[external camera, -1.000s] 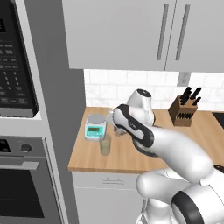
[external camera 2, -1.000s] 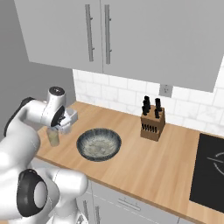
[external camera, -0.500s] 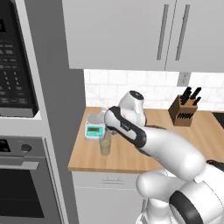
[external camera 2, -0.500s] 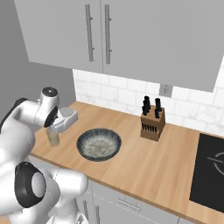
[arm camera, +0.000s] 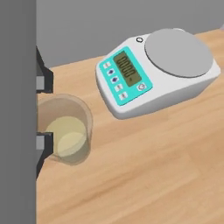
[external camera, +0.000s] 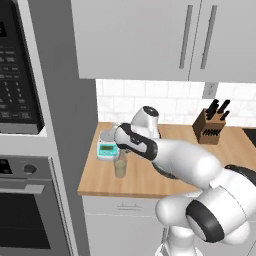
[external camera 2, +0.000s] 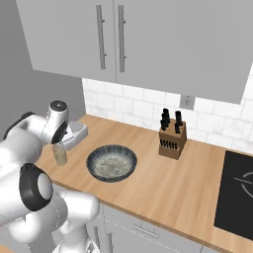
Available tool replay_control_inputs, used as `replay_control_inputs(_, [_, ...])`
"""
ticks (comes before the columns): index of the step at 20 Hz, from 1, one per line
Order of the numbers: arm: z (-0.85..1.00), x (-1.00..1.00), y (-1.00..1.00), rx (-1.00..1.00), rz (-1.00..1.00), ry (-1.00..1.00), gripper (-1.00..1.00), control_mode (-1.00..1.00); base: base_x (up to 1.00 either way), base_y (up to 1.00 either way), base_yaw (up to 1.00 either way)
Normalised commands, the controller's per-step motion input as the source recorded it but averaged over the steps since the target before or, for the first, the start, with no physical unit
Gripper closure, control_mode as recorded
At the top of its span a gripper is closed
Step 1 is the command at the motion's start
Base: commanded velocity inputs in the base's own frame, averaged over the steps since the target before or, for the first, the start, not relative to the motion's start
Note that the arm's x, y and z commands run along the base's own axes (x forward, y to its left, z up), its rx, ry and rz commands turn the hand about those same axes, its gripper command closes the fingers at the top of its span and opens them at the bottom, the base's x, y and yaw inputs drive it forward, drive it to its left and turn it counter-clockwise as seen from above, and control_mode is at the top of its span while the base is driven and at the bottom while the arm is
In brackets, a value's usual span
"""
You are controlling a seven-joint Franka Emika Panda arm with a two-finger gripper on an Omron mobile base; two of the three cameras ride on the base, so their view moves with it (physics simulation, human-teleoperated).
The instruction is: Grab a lemon wedge from the fridge and one ice cube from the ice bowl, and put them in the glass of lemonade.
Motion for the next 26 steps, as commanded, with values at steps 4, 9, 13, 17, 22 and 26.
replay_control_inputs(4, [-0.25,0.07,0.13,0.00,-0.04,0.00,1.00,-1.00,0.00,0.00,0.00])
replay_control_inputs(9, [-0.22,0.11,0.15,0.00,-0.04,0.00,1.00,-1.00,0.00,0.00,0.00])
replay_control_inputs(13, [-0.20,0.17,0.04,0.00,-0.03,0.00,1.00,-1.00,0.00,0.00,0.00])
replay_control_inputs(17, [-0.13,0.19,0.00,0.00,-0.02,0.00,1.00,-1.00,0.00,0.00,0.00])
replay_control_inputs(22, [-0.09,0.09,0.00,0.00,-0.01,-0.01,1.00,-1.00,0.00,0.00,0.00])
replay_control_inputs(26, [-0.12,0.12,0.00,0.00,-0.02,-0.01,1.00,-1.00,0.00,0.00,0.00])
